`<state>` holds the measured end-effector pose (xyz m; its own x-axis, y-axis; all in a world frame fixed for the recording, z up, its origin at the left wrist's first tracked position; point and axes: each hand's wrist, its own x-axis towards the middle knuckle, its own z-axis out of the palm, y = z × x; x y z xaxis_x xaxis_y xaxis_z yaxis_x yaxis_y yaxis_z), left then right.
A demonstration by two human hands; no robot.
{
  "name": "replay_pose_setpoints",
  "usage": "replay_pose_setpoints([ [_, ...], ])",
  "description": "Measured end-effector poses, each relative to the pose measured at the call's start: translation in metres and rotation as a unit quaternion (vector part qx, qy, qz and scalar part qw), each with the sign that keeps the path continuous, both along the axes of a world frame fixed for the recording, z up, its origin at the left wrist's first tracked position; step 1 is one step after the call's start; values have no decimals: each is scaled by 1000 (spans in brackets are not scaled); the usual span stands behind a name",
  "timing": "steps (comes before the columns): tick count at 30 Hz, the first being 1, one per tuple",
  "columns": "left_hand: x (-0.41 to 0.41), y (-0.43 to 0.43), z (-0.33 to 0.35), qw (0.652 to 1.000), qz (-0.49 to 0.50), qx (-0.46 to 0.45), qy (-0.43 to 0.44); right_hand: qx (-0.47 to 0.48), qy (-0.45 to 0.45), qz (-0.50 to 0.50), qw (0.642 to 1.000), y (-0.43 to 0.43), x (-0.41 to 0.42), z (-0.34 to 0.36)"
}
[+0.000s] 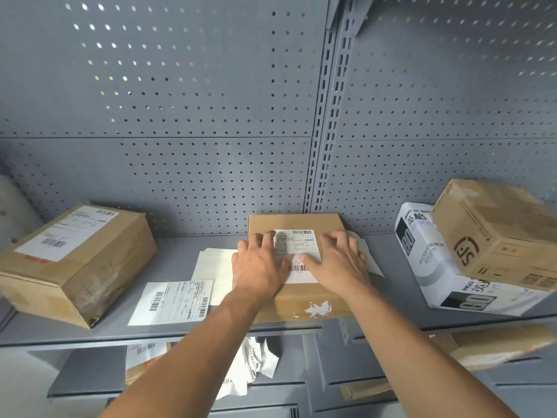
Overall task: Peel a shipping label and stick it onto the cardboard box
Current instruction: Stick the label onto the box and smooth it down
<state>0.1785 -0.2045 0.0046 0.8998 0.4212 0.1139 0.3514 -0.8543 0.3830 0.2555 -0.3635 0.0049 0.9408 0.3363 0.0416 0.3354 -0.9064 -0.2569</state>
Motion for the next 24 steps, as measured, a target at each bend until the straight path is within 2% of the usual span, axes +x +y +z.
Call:
replay_pose_setpoints([
  [5, -4, 1, 5, 1000, -10, -14, -4, 34, -11, -1, 999, -3, 2, -1],
  [13, -5, 5, 4, 998, -8, -51, -38, 39, -32, -12, 999, -3, 1, -1],
  [19, -5, 5, -1, 999, -24, -17, -12, -5, -22, 5, 1000, -3, -4, -2],
  [24, -3, 6, -3, 999, -15, -25, -23, 13, -22, -1, 1000, -3, -1, -2],
])
